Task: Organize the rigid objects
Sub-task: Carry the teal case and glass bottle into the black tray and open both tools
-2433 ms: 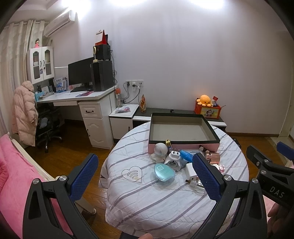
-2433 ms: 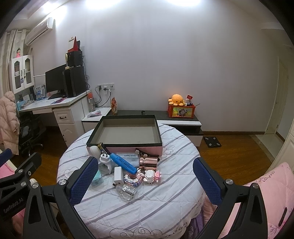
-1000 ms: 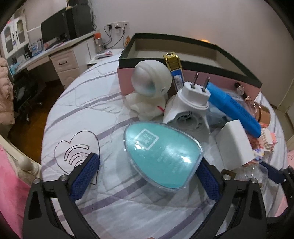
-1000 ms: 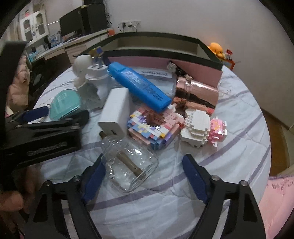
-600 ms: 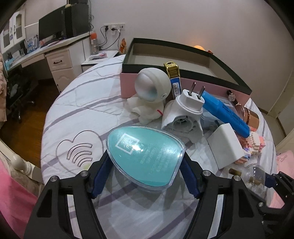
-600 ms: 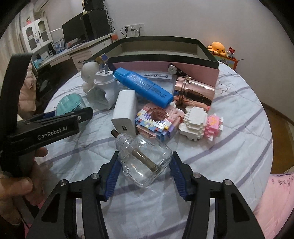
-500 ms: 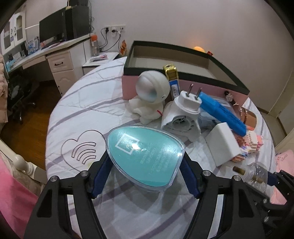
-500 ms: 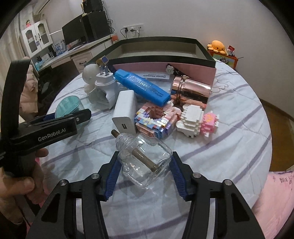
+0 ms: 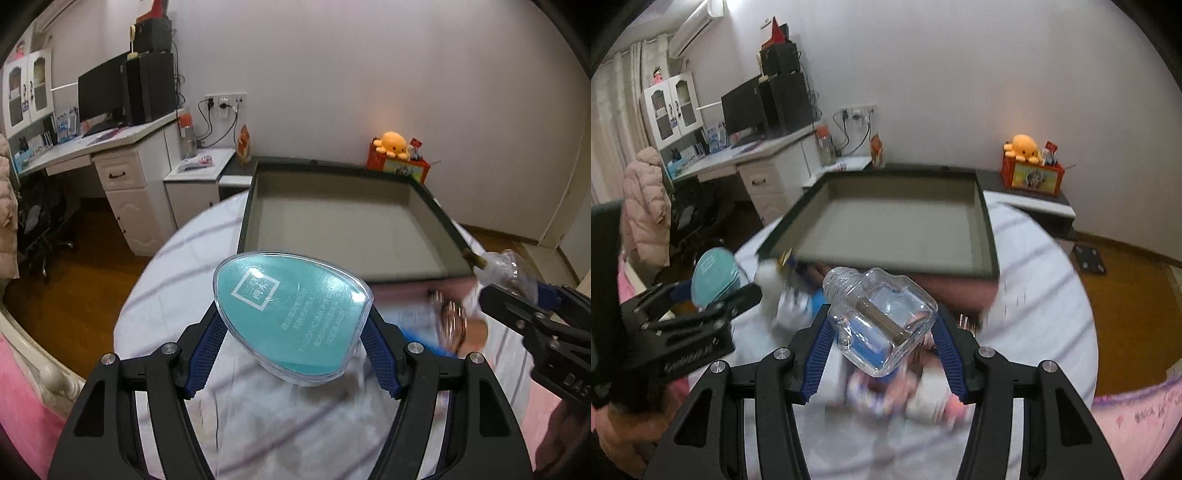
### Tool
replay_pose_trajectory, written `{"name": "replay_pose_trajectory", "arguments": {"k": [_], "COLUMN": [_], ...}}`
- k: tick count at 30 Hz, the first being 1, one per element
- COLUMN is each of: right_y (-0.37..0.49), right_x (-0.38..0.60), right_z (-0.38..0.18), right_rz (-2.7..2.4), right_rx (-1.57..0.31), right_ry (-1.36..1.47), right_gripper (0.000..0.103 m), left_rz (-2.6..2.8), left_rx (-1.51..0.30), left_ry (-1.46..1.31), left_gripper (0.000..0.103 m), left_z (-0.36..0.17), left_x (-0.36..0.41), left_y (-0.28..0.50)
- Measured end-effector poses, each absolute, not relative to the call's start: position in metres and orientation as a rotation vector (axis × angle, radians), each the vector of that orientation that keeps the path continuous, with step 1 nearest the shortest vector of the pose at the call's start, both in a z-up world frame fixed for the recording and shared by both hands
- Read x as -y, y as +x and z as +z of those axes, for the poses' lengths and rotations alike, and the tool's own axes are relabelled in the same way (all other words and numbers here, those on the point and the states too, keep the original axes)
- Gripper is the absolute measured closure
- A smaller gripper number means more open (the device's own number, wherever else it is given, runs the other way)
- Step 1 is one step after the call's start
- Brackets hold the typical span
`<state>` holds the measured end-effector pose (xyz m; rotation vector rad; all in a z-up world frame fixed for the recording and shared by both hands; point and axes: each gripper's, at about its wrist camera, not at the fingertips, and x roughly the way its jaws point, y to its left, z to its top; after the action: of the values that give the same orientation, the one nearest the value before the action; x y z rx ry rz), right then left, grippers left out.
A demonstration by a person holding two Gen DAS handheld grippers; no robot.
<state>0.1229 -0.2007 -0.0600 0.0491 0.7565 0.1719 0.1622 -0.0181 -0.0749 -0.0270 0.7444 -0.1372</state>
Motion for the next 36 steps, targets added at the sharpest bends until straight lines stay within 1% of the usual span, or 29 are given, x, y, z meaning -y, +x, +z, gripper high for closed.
{"name": "replay_pose_trajectory", "arguments": {"k": [5, 11, 19, 22, 24, 25, 26, 28, 29, 30, 33, 35, 36], "right_y": [0.179, 0.233, 0.262, 0.265, 0.267, 0.267, 0.268, 0.265, 0.263, 0.262, 0.254, 0.246, 0.242], "right_x": [0.203, 0.208, 0.209, 0.210, 0.209, 0.208, 0.207, 0.205, 0.204, 0.202, 0.195, 0.196, 0.197], "right_z": [-0.059, -0.087, -0.117, -0.124, -0.128, -0.130, -0.131, -0.130, -0.129, -0.128, -0.122, -0.114, -0.109], "right_rz": [0.169, 0.167, 0.146, 0.140, 0.140, 0.138, 0.137, 0.143, 0.158, 0.168, 0.154, 0.137, 0.127], "right_rx": [-0.773, -0.858, -0.948, -0.976, -0.995, -1.003, -1.010, -1.007, -1.004, -1.003, -0.978, -0.950, -0.929], "right_ry": [0.051, 0.055, 0.030, 0.021, 0.007, 0.002, -0.001, 0.001, 0.007, 0.005, -0.036, -0.025, -0.020], "right_gripper": [0.048, 0.048, 0.048, 0.048, 0.048, 0.047, 0.047, 0.031, 0.027, 0.022, 0.019, 0.009, 0.000], "left_rz": [-0.140, -0.142, -0.156, -0.139, -0.126, -0.120, -0.114, -0.110, -0.111, -0.109, -0.095, -0.089, -0.080], "left_rx": [-0.744, -0.796, -0.884, -0.887, -0.875, -0.867, -0.855, -0.833, -0.828, -0.823, -0.803, -0.776, -0.751], "left_ry": [-0.030, -0.003, 0.014, 0.029, 0.052, 0.064, 0.075, 0.091, 0.089, 0.077, 0.045, 0.029, 0.020], "left_gripper": [0.031, 0.031, 0.031, 0.030, 0.020, 0.010, 0.006, 0.004, 0.003, 0.003, 0.003, 0.001, 0.001], "left_z": [-0.066, -0.080, -0.109, -0.110, -0.107, -0.106, -0.104, -0.100, -0.098, -0.096, -0.087, -0.078, -0.071], "left_x": [0.026, 0.041, 0.054, 0.055, 0.057, 0.056, 0.056, 0.054, 0.052, 0.048, 0.036, 0.028, 0.023], "left_y": [0.204, 0.258, 0.295, 0.299, 0.298, 0.295, 0.293, 0.289, 0.287, 0.284, 0.273, 0.264, 0.254]}}
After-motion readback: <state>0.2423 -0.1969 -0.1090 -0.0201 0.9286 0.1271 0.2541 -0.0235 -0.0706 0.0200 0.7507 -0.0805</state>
